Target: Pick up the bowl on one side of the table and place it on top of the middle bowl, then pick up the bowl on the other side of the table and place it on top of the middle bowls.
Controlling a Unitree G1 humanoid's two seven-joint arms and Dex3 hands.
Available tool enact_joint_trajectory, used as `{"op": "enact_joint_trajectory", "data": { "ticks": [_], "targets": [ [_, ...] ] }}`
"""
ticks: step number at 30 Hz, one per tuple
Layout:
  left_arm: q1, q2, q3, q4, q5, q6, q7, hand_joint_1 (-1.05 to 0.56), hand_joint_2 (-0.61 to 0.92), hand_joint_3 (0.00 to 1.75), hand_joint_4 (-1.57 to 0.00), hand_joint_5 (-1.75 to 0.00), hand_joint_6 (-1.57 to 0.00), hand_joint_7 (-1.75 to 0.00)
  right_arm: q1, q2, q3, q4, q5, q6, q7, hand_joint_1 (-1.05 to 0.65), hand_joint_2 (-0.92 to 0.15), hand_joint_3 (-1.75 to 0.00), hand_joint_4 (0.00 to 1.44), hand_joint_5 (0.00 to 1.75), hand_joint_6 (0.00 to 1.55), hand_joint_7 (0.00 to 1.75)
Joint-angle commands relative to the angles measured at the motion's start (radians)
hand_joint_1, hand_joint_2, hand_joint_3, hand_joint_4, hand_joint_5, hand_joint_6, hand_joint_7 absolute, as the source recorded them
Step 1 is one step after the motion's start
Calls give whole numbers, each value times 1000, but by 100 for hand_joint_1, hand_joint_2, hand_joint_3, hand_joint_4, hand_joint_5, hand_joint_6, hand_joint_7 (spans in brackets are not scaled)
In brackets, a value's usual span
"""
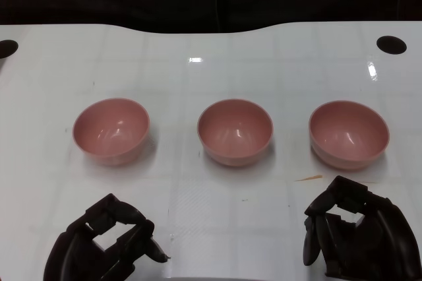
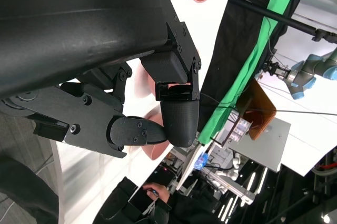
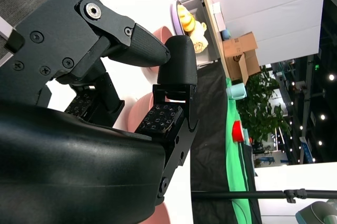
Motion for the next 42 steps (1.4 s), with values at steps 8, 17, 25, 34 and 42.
{"op": "enact_joint_trajectory", "data": {
  "ticks": [8,17,25,34,42],
  "targets": [
    [-9,14,5,3,16,-13,-1,-30,86,26,-92,-132,-93,-110,-5,-14,-12,20,-6,-33,2,-46,-44,-114,105,143,98,118],
    [6,12,1,-4,14,-19,-10,-29,86,24,-90,-133,-90,-112,7,-15,-8,18,-3,-32,7,-47,-45,-111,104,144,98,117],
    [29,9,-10,-37,22,-20,-3,-30,88,22,-90,-133,-91,-112,22,-17,-3,-13,2,-16,3,-46,-46,-111,104,143,99,116],
    [36,-2,-19,-48,30,-25,5,-32,89,20,-91,-132,-92,-109,25,-29,-3,-29,-33,-54,-4,-51,-81,-45,94,127,90,92],
    [31,-3,-14,-51,31,-22,12,-30,91,18,-93,-131,-92,-110,-7,-58,-7,58,-175,-294,-23,-52,-90,-29,59,122,54,79]
  ]
}}
